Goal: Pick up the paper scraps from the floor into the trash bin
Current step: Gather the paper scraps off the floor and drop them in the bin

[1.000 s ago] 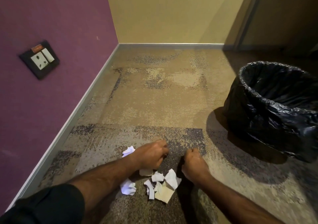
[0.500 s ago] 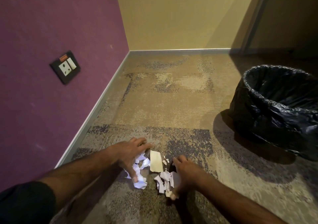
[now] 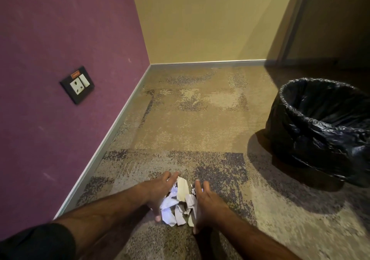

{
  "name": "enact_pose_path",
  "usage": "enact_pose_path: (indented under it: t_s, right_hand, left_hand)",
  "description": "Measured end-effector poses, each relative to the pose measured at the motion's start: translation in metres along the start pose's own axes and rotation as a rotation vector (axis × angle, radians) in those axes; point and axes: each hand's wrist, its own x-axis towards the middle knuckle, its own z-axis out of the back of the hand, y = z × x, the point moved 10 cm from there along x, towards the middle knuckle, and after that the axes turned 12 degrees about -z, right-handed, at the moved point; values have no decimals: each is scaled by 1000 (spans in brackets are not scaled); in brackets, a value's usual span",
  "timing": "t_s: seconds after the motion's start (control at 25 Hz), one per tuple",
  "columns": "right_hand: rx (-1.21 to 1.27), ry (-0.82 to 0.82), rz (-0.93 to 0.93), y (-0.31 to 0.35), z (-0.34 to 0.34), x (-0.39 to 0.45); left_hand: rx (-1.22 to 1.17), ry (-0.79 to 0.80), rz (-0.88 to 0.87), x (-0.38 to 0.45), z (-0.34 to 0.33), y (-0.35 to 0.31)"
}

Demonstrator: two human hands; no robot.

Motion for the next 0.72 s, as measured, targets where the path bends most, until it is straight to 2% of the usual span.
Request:
enact_pose_path:
  t_s: [0.16,0.52,0.72]
  right_hand:
    - [2,17,36,14,-5,4]
    - [201,-221,40,16,9,-2]
    - [279,-305,36,11,17,-7]
  left_hand:
    - [-46,-40,-55,4,2,-22]
    - [-16,-249,-122,6,10,-33]
    - [-150,-430,-115,-3,21,-23]
